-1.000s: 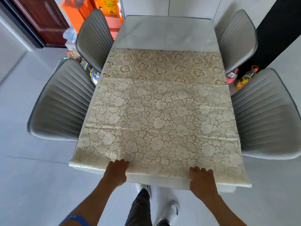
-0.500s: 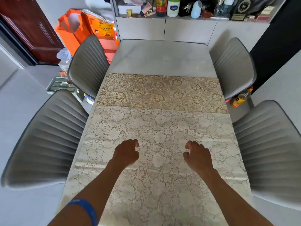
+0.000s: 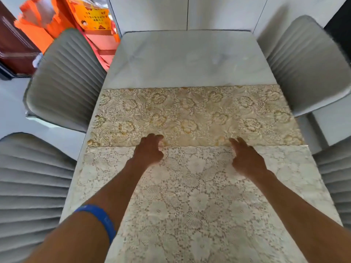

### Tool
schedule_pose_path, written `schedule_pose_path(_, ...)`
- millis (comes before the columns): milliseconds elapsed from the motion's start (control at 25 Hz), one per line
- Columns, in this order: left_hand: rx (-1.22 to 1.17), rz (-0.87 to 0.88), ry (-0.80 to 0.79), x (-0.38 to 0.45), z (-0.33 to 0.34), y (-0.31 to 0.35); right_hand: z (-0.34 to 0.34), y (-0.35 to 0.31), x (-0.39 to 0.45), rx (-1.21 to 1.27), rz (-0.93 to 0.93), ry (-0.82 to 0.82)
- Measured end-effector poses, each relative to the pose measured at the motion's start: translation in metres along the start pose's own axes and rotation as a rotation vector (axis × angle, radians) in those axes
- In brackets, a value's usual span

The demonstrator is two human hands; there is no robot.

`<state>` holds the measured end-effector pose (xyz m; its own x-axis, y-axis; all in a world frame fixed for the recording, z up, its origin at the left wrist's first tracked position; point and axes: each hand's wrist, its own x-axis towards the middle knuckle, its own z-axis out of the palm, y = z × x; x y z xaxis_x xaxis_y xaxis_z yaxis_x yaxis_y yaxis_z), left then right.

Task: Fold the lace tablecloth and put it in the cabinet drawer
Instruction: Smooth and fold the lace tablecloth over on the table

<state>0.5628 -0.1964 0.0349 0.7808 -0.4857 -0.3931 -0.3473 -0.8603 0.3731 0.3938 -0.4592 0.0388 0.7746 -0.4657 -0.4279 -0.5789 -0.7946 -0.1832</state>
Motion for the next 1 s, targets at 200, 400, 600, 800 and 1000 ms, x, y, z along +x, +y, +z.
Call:
schedule_pose_path(200, 0.194, 0.045, -0.021, 0.011, 0.01, -0.007, 0.003, 0.019, 0.019, -0.014, -0.063, 0.071)
schedule_pose_path(400, 0.315, 0.086, 0.079, 0.002, 0.009, -0.007, -0.012, 0.028, 0.018, -0.124, -0.171, 0.09)
schedule_pose_path(600, 0.412, -0.028, 0.18, 0.001, 0.001, -0.022, -0.018, 0.047, 0.021, -0.06, -0.041, 0.102)
schedule_pose_path(800, 0.144, -0.152, 0.287, 0.022, -0.022, -0.017, -0.032, 0.029, 0.04, 0.053, 0.048, 0.316)
schedule_pose_path(1000, 0.143, -0.086, 0.395, 0.082, -0.059, -0.012, -0.056, 0.006, 0.11, 0.024, 0.086, 0.42)
